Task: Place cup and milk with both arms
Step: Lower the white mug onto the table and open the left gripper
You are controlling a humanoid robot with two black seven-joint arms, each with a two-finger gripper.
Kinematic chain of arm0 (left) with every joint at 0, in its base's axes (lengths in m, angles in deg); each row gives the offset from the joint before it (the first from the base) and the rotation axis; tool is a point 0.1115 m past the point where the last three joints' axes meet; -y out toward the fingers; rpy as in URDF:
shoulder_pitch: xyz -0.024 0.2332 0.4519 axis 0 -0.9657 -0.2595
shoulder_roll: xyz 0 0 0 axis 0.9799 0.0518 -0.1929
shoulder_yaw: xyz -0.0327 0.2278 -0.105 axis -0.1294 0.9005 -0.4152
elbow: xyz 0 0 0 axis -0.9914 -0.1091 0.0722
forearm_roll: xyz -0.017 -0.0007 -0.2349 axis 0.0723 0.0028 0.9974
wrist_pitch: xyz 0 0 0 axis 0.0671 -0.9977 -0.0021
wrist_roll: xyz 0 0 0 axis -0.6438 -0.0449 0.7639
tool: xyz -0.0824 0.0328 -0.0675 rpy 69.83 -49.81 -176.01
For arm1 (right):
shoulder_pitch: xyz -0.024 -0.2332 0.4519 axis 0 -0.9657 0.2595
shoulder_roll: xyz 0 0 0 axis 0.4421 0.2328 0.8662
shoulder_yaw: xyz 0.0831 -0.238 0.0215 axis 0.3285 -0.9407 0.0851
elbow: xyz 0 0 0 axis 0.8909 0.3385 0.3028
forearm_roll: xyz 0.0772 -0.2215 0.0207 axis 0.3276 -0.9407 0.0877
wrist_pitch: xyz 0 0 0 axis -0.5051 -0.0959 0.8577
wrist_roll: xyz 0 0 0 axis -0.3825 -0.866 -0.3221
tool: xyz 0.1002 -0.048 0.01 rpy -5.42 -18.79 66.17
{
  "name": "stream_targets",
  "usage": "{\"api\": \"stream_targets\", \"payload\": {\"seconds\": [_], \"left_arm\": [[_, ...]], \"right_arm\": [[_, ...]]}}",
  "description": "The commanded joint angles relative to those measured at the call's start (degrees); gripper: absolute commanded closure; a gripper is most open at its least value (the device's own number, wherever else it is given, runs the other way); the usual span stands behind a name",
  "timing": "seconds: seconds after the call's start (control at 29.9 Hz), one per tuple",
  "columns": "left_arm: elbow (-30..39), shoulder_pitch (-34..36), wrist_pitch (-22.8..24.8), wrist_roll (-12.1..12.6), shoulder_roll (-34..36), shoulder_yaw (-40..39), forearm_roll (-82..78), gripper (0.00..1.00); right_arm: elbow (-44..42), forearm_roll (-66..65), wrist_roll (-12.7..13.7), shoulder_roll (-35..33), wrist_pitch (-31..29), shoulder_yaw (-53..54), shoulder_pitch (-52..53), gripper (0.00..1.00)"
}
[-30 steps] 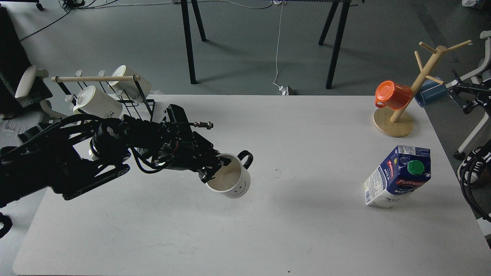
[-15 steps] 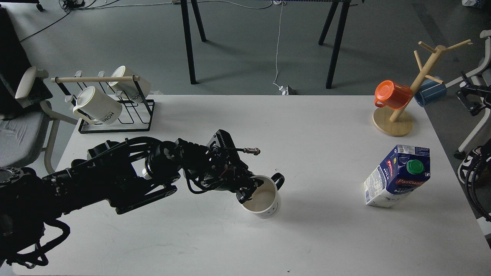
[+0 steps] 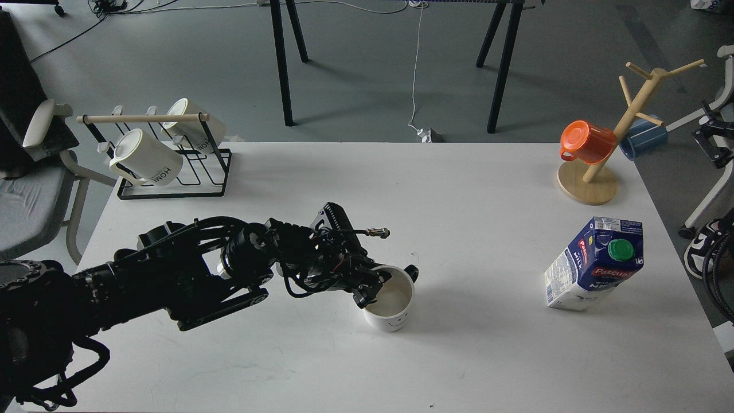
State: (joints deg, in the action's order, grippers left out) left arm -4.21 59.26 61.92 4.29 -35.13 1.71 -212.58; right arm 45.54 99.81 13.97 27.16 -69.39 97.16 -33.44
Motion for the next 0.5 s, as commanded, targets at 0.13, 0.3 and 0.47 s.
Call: {"api": "stream_targets", "payload": {"seconds": [0.13, 0.3, 0.47], "left_arm": [[0.53, 0.16, 1.66, -0.04, 0.70, -0.79, 0.00, 0.68], [0.80, 0.25, 1.40, -0.04, 1.06, -1.14, 0.00, 0.55], [1.32, 0.34, 1.31, -0.12, 1.32, -4.39, 0.00, 0.34]], "right_arm": [[0.15, 0.00, 0.11, -0.83, 0.00, 0.03, 0.00, 0.00], [0.15, 0.00, 0.11, -0.92, 0.00, 0.03, 0.00, 0.00], [0.15, 0.00, 0.11, -1.01, 0.00, 0.03, 0.00, 0.00]]}}
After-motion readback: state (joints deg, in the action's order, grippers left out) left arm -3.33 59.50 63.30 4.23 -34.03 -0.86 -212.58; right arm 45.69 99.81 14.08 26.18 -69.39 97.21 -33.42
